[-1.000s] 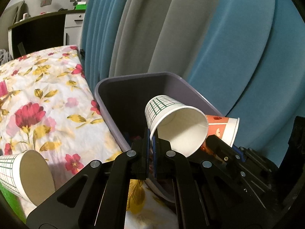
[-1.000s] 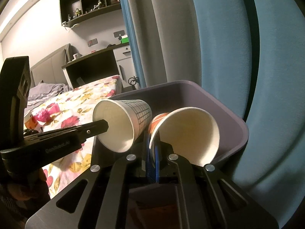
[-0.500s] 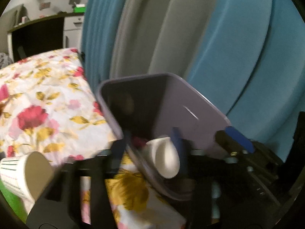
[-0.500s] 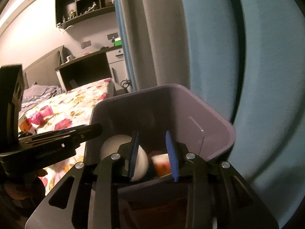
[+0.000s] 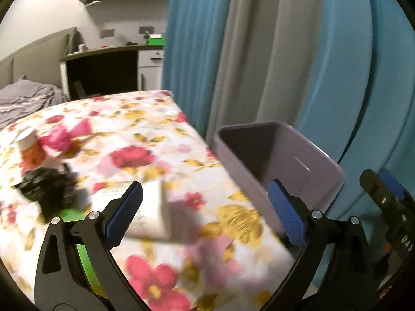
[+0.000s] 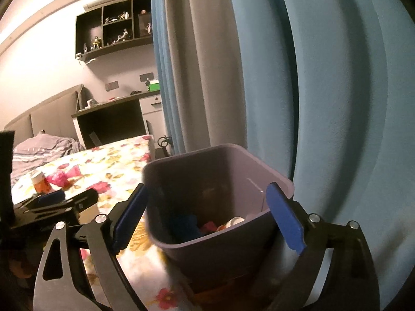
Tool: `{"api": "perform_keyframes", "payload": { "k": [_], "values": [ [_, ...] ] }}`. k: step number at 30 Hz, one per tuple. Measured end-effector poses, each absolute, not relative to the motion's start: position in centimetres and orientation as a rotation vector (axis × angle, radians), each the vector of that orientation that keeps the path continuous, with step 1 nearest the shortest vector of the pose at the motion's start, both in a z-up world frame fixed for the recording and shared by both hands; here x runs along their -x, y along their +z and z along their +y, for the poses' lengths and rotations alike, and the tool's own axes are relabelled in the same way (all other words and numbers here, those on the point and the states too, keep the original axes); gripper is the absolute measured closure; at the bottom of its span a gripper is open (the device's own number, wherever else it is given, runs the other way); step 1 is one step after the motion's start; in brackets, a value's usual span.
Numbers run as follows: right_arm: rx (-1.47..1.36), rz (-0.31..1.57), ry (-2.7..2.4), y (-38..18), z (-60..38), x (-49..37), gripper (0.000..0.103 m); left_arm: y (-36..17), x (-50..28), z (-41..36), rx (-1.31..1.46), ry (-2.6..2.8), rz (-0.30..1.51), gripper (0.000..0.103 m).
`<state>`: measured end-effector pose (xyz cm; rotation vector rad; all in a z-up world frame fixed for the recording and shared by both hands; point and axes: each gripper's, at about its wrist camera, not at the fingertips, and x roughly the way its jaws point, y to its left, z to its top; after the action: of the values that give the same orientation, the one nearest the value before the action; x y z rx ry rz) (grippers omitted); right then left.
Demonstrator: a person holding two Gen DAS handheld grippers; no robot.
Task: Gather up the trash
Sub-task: 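Move both grippers back over the trash on the bed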
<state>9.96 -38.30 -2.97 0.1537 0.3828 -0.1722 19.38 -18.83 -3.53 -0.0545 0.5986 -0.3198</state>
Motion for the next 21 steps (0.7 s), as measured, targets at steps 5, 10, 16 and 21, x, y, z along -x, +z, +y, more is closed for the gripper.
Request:
{"api": "perform_keyframes", "payload": {
  "k": [5, 10, 16, 21],
  "values": [
    [-0.148, 0.381, -0.156, -2.8, -36.2, -9.2, 0.009, -3.3, -17.3, -14.9, 0.072, -0.241, 0.593, 0.007],
    [-0.129, 0.382, -0.123, -2.6, -33.5, -8.3, 0.009, -3.5, -15.1, -11.1, 0.08, -0.191, 0.582, 0.007],
    [-0.118, 0.385, -0.064, -2.6, -30.1, -7.2, 0.009, -4.2, -12.9, -5.6, 0.087, -0.1, 0.573, 0.007],
    [-0.116, 0.394, -0.029, -2.8, -27.8, -7.2, 0.009, -4.5, -11.8, -1.8, 0.116, -0.043, 0.581, 0.007]
  ]
}}
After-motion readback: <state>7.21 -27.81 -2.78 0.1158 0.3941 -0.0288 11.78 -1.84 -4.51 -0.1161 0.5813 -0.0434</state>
